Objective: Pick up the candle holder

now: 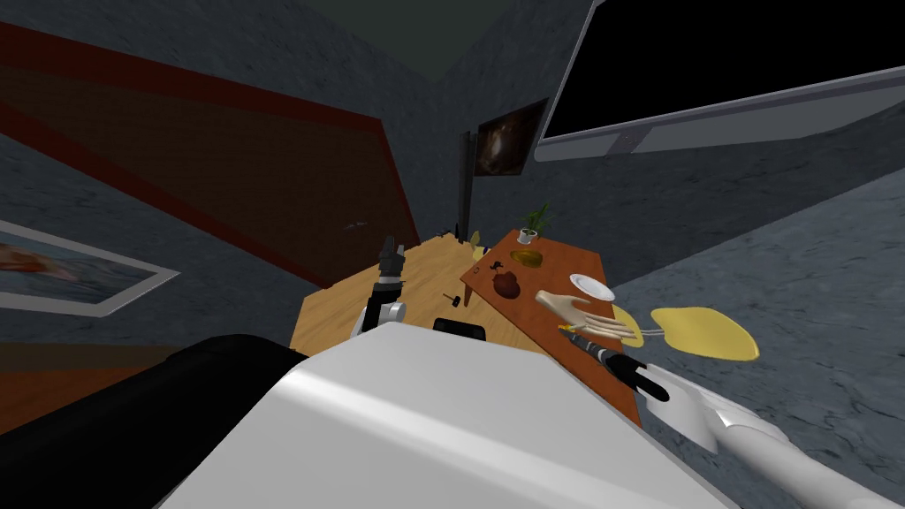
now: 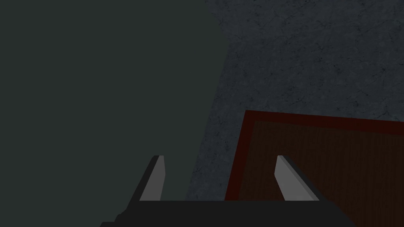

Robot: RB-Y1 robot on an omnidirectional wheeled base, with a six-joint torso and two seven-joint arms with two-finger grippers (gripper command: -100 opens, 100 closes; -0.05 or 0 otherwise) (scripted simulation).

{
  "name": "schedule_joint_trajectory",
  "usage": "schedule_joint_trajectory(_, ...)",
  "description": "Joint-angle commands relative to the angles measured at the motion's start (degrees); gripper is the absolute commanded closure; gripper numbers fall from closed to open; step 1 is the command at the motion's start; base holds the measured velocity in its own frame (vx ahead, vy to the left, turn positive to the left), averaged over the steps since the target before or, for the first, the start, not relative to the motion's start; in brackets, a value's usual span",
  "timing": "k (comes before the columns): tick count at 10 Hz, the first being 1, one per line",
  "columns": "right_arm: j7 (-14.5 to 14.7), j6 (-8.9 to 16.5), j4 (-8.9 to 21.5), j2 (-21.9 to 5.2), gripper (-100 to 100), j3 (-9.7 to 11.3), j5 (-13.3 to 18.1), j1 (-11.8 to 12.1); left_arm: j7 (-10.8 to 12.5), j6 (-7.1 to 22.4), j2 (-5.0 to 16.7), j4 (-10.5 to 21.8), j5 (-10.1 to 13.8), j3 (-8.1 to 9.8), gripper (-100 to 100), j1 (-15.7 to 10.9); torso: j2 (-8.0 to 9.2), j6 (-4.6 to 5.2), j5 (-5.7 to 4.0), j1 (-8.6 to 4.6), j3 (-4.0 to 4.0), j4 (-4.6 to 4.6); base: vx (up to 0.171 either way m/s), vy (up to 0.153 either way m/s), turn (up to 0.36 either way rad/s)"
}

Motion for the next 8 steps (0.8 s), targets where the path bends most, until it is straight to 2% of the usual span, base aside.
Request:
schedule_joint_trajectory(1, -0.18, -0.46, 2.46, 0.15, -100, 0.93, 0.32, -0.87, 0.00, 0.00, 0.00, 0.00, 0.00, 0.00, 0, 0.00, 0.00, 0.00, 0.00, 0.00, 0.00, 0.00, 0.062, -0.010, 0.054)
schedule_joint_trajectory(4, -0.48, -0.47, 5.39, -1.24, -100, 2.32, 0.78, -1.22, 0.00, 0.00, 0.00, 0.00, 0.00, 0.00, 0, 0.00, 0.05, 0.00, 0.00, 0.02, 0.02, 0.01, 0.056, -0.006, 0.092)
schedule_joint_trajectory(5, -0.19, -0.61, 4.41, -1.39, -100, 1.49, 0.55, -0.39, 0.00, 0.00, 0.00, 0.00, 0.00, 0.00, 0, 0.00, 0.05, 0.01, -0.02, 0.01, 0.02, 0.01, 0.025, -0.007, 0.016)
schedule_joint_trajectory(6, -0.14, -0.59, 4.49, -1.41, 0, 1.47, 0.56, -0.38, 0.00, 0.00, 0.00, 0.00, 0.00, 0.00, 0, 0.00, 0.15, 0.03, -0.02, 0.02, 0.07, 0.02, 0.000, 0.000, 0.000)
schedule_joint_trajectory(7, 0.50, -0.25, 5.57, 0.27, -100, 0.75, 0.95, -0.39, 0.00, 0.00, 0.00, 0.00, 0.00, 0.00, 0, 0.00, 0.23, 0.03, -0.02, 0.04, 0.12, 0.04, 0.012, -0.029, 0.039)
schedule_joint_trajectory(8, 0.82, -0.08, 6.11, 1.11, -100, 0.38, 1.14, -0.40, 0.00, 0.00, 0.00, 0.00, 0.00, 0.00, 0, 0.00, 0.23, 0.02, -0.04, -0.05, 0.13, 0.04, 0.014, -0.051, 0.053)
